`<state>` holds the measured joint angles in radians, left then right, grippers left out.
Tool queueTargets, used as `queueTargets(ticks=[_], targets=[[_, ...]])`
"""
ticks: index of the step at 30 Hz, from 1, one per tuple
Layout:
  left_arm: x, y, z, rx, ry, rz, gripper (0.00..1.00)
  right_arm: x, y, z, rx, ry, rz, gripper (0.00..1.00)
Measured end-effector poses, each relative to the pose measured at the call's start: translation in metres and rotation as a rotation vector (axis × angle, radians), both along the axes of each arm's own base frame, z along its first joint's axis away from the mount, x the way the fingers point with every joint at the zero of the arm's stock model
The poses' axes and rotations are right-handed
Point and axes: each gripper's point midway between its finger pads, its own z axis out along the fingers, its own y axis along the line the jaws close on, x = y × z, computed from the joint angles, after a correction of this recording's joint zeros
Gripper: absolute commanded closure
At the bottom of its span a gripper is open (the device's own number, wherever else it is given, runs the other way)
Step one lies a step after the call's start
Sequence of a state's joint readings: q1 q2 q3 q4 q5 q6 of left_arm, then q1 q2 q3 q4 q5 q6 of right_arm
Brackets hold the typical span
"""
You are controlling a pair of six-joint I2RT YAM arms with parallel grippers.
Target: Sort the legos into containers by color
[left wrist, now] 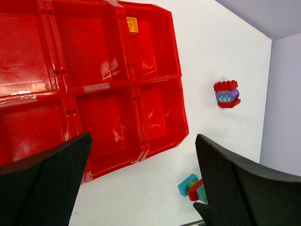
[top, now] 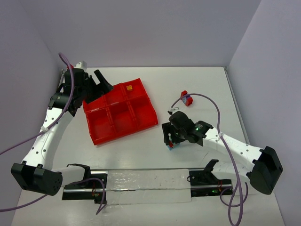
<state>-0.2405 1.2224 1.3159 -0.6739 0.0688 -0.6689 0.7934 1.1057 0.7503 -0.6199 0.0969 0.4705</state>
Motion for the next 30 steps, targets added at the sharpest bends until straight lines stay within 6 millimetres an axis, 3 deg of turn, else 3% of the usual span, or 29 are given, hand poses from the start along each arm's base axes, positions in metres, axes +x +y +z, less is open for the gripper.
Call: queueTargets(ticks=[4,7,9,13,18,22,25,30], targets=[[0.0012,-0.0003,-0.0018,0.001,0.005,0.0,0.01,-0.0023,0.0033,0.002,-0.014,-0.013,0.011,0.46],[0.0014,-0.0004,-0.002,0.001,0.005,0.0,0.01,-0.0022,0.0018,0.0012,-0.028,-0.018,0.002,0.5],[0.0017,-0.0006,-0.0015,0.0,0.003,-0.001,0.01,-0.0015,0.0003,0.0005,-0.036,-0.02,-0.008,0.48],[0.0014,-0.0017,-0.0012,-0.004,0.003,-0.006,0.01,-0.0013,-0.002,-0.0012,-0.05,-0.019,-0.023,0.32],[0.0011,-0.0025,-0.0011,-0.006,0.003,-0.01,0.01,-0.0033,-0.0033,-0.0039,-0.069,-0.016,-0.024,0.35],[0.0008,-0.0029,-0.0009,-0.008,0.003,-0.012,0.01,-0.0048,-0.0031,-0.0056,-0.079,-0.015,-0.023,0.53],[0.0008,-0.0029,-0.0009,-0.008,0.003,-0.013,0.01,-0.0048,-0.0027,-0.006,-0.081,-0.016,-0.027,0.82],[0.0008,-0.0025,-0.0008,-0.006,0.003,-0.011,0.01,-0.0037,-0.0016,-0.0017,-0.082,-0.026,-0.038,0.99]])
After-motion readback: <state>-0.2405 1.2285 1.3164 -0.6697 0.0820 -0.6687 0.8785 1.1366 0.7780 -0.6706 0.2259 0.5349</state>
